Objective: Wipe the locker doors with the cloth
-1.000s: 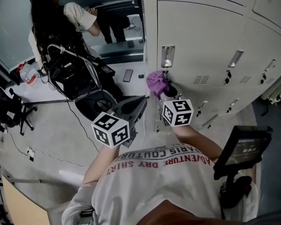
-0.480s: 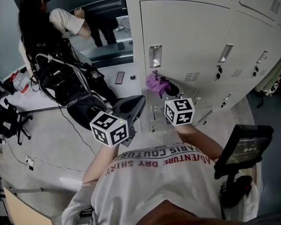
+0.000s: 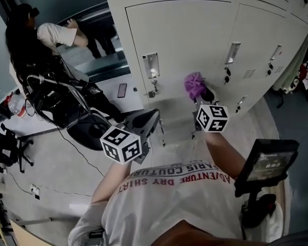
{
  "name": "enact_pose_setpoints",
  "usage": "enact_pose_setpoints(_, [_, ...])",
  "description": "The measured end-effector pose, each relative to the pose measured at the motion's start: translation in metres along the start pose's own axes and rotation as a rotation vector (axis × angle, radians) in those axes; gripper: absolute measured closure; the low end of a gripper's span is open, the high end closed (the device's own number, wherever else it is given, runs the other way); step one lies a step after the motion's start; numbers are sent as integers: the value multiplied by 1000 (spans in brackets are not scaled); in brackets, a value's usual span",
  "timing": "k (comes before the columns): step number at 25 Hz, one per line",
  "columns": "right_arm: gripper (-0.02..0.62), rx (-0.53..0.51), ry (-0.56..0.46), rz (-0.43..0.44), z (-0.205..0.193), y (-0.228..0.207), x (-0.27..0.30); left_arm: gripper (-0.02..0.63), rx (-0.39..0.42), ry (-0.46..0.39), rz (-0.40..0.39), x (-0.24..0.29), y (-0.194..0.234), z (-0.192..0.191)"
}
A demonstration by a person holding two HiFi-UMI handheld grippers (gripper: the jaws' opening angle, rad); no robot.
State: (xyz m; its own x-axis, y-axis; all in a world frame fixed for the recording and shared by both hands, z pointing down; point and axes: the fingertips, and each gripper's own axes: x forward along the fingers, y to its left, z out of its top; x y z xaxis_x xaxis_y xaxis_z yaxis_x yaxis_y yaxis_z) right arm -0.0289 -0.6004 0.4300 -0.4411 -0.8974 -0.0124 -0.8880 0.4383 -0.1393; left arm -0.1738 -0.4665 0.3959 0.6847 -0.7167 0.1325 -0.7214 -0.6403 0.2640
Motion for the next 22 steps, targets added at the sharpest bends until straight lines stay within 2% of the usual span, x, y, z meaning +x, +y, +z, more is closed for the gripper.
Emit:
enact_pose_setpoints(3, [525,13,-11,-89,4,-42,-8,604,4,10,-13,6,-5,-3])
enact_pose_setpoints(5, [525,25,-7,-120,5,-58,-12,604,3,10,-17,6,-8,-4])
enact_pose_setpoints(10, [525,45,23,-97,7,-59,-19,604,-5,9,-21,10,-17,-8])
enact_pose_setpoints(13, [525,54,25,-40,18,-49,-31,604,4,3,-20,14,-27,-6])
enact_pose_setpoints(17, [525,45,20,93,41,-28,-73,604,31,-22,-6,14,-58,-7])
enact_pose_setpoints(22, [525,32,28,245,62,-6,-174,604,41,-45,0,5,-140,-25])
